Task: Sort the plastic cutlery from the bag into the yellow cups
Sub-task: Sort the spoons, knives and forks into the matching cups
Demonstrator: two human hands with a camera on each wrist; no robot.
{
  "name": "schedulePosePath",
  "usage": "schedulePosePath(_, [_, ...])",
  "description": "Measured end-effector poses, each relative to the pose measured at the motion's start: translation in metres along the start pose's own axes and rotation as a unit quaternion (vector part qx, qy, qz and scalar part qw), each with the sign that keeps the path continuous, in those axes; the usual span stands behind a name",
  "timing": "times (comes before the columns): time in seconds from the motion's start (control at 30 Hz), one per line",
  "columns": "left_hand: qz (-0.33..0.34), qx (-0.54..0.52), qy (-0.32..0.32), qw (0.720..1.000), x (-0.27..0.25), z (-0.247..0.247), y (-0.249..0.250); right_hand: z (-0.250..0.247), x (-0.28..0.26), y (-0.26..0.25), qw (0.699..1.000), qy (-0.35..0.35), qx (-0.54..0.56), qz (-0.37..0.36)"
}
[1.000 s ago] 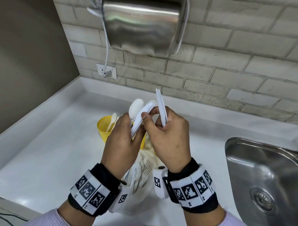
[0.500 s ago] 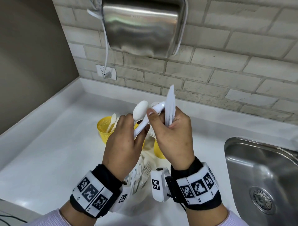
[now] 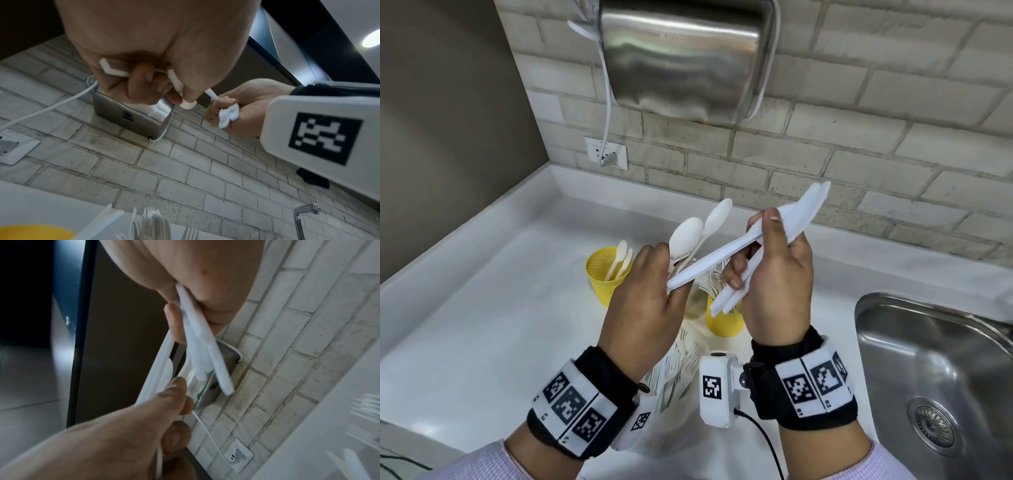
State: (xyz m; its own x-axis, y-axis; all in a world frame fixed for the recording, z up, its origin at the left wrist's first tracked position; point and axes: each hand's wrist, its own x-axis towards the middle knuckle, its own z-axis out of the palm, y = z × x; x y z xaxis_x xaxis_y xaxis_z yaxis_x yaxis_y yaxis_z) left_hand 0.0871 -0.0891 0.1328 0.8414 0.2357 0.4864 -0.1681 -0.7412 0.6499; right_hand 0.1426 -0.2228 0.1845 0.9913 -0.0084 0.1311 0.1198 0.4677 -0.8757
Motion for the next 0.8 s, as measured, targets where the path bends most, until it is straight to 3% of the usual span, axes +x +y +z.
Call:
schedulePosePath(0.23, [-0.07, -0.138, -0.007, 0.988, 0.003, -0.004, 0.004, -0.011, 0.009, -0.01, 0.989, 0.082, 0.124, 0.003])
schedulePosePath(0.4, [-0.107, -0.223, -0.043, 0.968, 0.003, -0.006, 0.011, -0.016, 0.017, -0.014, 0.988, 0.117, 0.105, -0.012])
schedulePosePath(0.6, [-0.122, -0.272, -0.082, 0.951, 0.0, -0.005, 0.013, -0.008, 0.016, -0.003, 1.0, -0.004, -0.014, 0.0])
schedulePosePath(0.7, [-0.128, -0.293, -0.087, 0.944, 0.0, -0.007, 0.014, -0.008, 0.015, 0.009, 0.992, -0.084, -0.094, -0.02])
schedulePosePath(0.8, [-0.134, -0.308, -0.094, 0.937, 0.0, -0.008, 0.013, -0.008, 0.014, 0.018, 0.982, -0.121, -0.139, -0.041])
